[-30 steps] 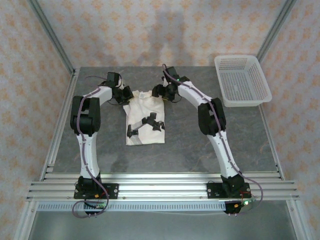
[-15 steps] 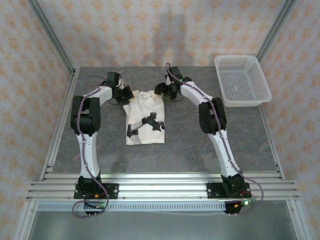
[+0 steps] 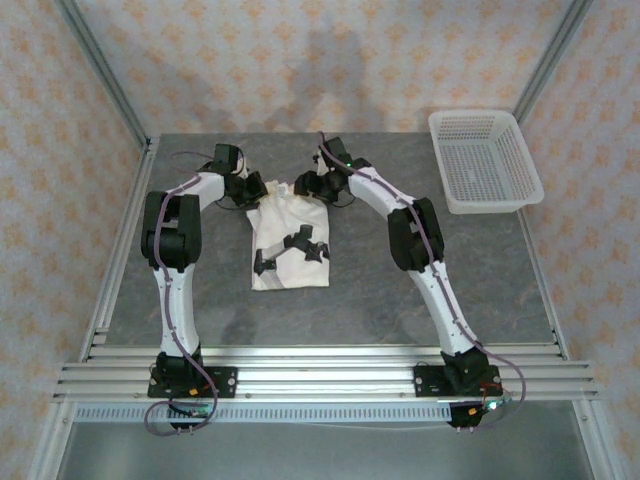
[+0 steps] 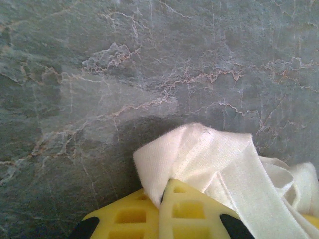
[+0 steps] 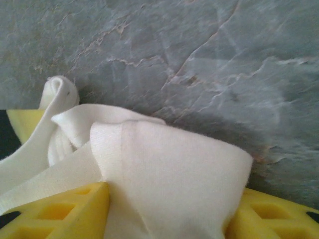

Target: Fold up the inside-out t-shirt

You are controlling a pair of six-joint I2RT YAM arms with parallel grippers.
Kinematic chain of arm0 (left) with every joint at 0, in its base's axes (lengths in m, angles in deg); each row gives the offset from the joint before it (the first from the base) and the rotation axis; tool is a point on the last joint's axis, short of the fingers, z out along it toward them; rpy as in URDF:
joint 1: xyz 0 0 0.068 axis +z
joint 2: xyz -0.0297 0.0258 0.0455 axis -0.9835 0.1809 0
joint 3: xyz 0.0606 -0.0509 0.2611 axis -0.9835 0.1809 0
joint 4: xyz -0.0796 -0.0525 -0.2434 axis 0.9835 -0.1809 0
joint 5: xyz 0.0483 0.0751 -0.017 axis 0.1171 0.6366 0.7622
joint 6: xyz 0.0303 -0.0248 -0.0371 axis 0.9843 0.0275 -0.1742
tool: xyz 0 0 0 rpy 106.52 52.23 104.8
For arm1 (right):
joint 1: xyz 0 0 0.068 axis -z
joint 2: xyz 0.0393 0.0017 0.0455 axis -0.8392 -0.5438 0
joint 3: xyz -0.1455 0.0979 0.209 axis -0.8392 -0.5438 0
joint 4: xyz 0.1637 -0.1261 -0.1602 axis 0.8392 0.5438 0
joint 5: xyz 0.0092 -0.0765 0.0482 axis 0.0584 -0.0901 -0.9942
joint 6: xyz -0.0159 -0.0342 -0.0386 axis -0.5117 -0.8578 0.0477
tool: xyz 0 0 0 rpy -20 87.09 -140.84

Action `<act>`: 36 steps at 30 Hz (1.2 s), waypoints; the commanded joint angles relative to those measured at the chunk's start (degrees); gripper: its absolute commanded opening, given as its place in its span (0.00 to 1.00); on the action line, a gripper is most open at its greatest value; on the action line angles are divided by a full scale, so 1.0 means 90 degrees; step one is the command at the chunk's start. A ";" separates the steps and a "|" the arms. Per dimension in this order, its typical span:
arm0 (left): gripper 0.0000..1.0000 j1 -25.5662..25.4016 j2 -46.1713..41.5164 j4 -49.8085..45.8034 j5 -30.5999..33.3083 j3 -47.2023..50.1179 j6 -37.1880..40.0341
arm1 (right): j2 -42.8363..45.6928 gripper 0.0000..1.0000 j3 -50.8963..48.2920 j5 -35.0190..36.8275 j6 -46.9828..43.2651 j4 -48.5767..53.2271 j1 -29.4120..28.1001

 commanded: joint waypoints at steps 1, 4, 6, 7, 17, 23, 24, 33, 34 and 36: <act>0.00 -0.0077 0.0059 0.0172 -0.0157 -0.0006 -0.0021 | -0.0266 0.58 0.0088 -0.0258 0.0197 0.0120 -0.0096; 0.00 -0.0053 0.0105 0.0481 -0.0362 0.0084 -0.0366 | -0.0336 0.32 0.0196 -0.0282 0.0406 0.0130 -0.0069; 0.00 -0.0006 0.0177 0.0859 -0.0689 0.0076 -0.0858 | -0.0321 0.09 0.0511 -0.0342 0.0605 0.0244 -0.0029; 0.00 0.0023 0.0177 0.1096 -0.0828 0.0090 -0.1121 | -0.0265 0.02 0.0671 -0.0254 0.0652 0.0309 -0.0005; 0.00 0.0189 -0.1695 0.2472 -0.1672 -0.1044 -0.2979 | 0.1045 0.00 0.3074 -0.0053 0.1043 0.0330 0.0548; 0.00 -0.0114 -0.3432 0.1781 -0.1285 -0.0017 -0.2069 | 0.2335 0.00 0.1223 -0.0058 -0.0220 0.0638 0.0155; 0.00 -0.0209 -0.3687 0.1728 -0.1175 0.0448 -0.1925 | 0.2615 0.00 0.0530 0.0007 -0.0384 0.0457 0.0038; 0.00 -0.0839 -0.5088 0.1723 -0.0437 0.4950 -0.1445 | 0.4273 0.00 -0.5470 -0.0539 0.0548 -0.3029 -0.0408; 0.00 -0.0834 -0.5160 0.1809 -0.0423 0.5374 -0.1522 | 0.4370 0.00 -0.5925 -0.0580 0.0697 -0.3279 -0.0436; 0.00 -0.0848 -0.5326 0.2005 -0.0442 0.5965 -0.1629 | 0.4567 0.00 -0.6561 -0.0650 0.0874 -0.3543 -0.0501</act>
